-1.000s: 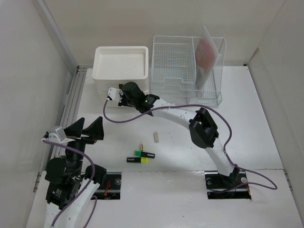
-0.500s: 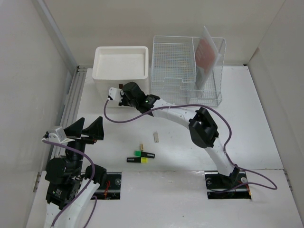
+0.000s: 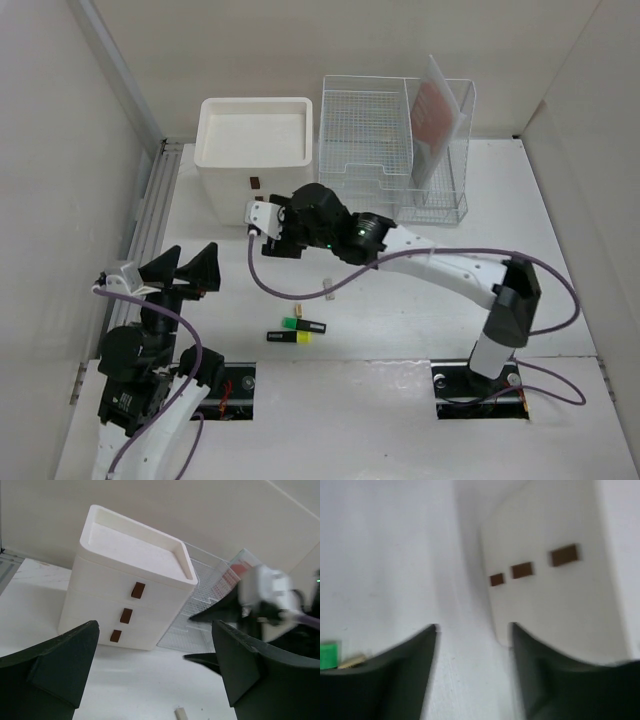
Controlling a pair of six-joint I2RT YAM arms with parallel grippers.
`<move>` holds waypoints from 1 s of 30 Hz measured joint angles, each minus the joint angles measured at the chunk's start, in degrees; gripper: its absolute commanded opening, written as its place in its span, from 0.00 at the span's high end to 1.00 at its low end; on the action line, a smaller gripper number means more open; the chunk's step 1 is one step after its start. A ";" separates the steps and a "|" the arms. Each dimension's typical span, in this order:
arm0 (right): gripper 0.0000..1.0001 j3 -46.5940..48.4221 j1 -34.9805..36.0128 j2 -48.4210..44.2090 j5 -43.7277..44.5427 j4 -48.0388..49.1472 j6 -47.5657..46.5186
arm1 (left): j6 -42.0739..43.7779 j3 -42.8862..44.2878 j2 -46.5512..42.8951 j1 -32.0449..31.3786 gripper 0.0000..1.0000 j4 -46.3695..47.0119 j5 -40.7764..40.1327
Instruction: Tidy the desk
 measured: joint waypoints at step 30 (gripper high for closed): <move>0.09 -18.05 -32.65 -37.18 -22.82 9.75 29.90 | -27.30 -28.59 31.50 0.00 0.41 31.17 6.12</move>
